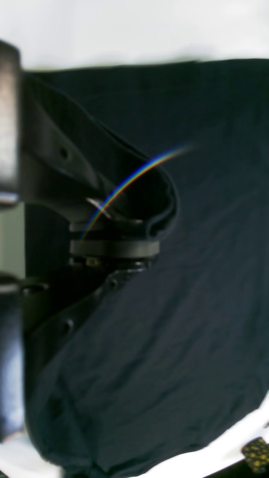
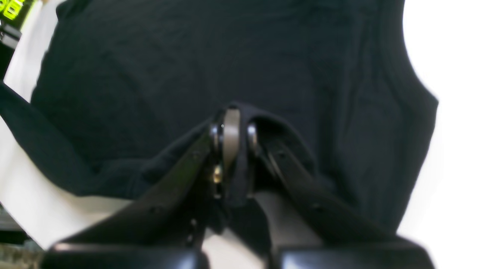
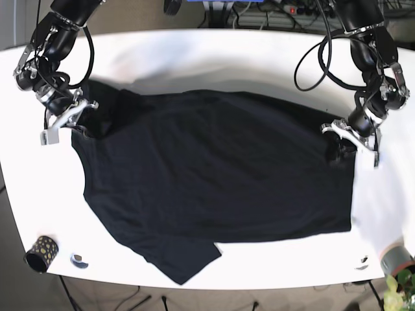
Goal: Fold the T-shirt properly
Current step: 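Drag the held shoulder edge toward the hem with both grippers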
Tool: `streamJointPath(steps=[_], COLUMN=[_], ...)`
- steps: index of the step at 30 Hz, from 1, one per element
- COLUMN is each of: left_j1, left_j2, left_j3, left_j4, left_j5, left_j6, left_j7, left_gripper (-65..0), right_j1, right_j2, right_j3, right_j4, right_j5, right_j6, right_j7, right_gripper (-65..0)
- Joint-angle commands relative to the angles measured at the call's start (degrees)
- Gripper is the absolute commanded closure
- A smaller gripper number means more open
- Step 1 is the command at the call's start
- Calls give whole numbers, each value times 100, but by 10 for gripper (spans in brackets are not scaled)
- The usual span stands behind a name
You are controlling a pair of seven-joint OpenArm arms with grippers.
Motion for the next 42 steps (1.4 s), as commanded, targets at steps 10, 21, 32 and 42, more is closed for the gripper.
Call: streamJointPath(steps=[10, 21, 32, 42], left_j1=[-912, -1343, -1642, -1817], left_j2=[111, 76, -47, -241], left_j3=[-39, -56, -48, -12], left_j4=[-518, -1213, -1986, -2637], left_j5=[562, 817, 1081, 1089], left_j6=[-21, -39, -48, -48], left_j7=[-172, -251, -655, -990], left_gripper=[-4, -4, -4, -90], right_j1=[1338, 2234, 2823, 2859], right_j2=[499, 499, 253, 253], right_j3=[-580, -588, -835, -1301], right_j4=[-1453, -2376, -2393, -2393], right_j5=[128, -153, -1956, -2764], right_j6=[10, 1, 45, -8], right_j7=[182, 190, 832, 1658], right_gripper=[0, 0, 0, -174])
